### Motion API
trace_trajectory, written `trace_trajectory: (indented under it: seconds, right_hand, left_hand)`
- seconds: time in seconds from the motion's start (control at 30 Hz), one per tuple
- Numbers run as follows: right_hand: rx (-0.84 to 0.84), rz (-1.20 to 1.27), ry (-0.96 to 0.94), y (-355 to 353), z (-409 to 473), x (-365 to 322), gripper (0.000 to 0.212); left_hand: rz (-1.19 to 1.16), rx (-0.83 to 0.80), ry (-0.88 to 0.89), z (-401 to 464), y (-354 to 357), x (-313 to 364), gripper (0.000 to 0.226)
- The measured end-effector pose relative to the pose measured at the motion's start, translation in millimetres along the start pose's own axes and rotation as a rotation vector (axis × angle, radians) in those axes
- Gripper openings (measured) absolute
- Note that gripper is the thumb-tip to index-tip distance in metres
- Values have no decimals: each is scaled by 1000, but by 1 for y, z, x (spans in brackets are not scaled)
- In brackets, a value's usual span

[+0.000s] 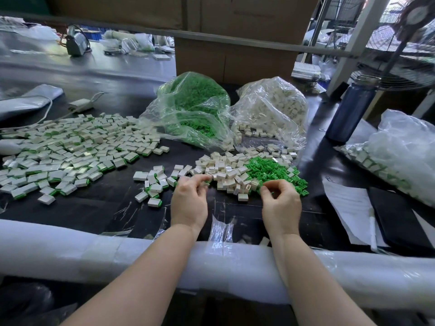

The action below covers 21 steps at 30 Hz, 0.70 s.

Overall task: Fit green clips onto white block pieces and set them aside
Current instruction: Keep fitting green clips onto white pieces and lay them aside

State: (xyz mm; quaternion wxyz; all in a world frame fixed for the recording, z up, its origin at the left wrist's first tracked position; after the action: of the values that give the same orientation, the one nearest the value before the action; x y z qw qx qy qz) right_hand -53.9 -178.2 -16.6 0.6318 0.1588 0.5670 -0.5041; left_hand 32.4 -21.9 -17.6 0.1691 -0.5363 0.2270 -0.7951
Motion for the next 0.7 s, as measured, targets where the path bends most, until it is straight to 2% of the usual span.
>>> trace_trajectory:
  seconds: [0.07,0.13,0.3,0.5,0.7]
  right_hand:
    - [127,-75,84,-6,3,6,11]
    - [182,-154,194,-11,5,11,23]
    - [93,-273,330,-12,5,15,47]
    - [-16,-302,246,-8,6,16,42]
    - [-59,-274,177,-3,6,16,32]
  left_hand:
    - [12,48,-63,2,-2,-4,24]
    - [57,43,-104,3,-1,-7,23]
    - [168,5,-179,3,2,-10,32]
    - [285,-18,-232,2,5,-11,28]
    - [375,-57,-190,0,6,-9,38]
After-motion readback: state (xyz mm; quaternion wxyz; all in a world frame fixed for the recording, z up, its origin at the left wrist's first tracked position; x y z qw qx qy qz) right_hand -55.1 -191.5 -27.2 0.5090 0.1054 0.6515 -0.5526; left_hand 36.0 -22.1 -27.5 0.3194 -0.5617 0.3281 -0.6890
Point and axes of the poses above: each hand's wrist, its own z-axis towards the middle knuckle, its own y-axis out of the palm, x = y × z, the point moved 3 cm from there along z, towards the middle knuckle, and after that the axes turned 3 degrees about z, right-handed, at the moved point
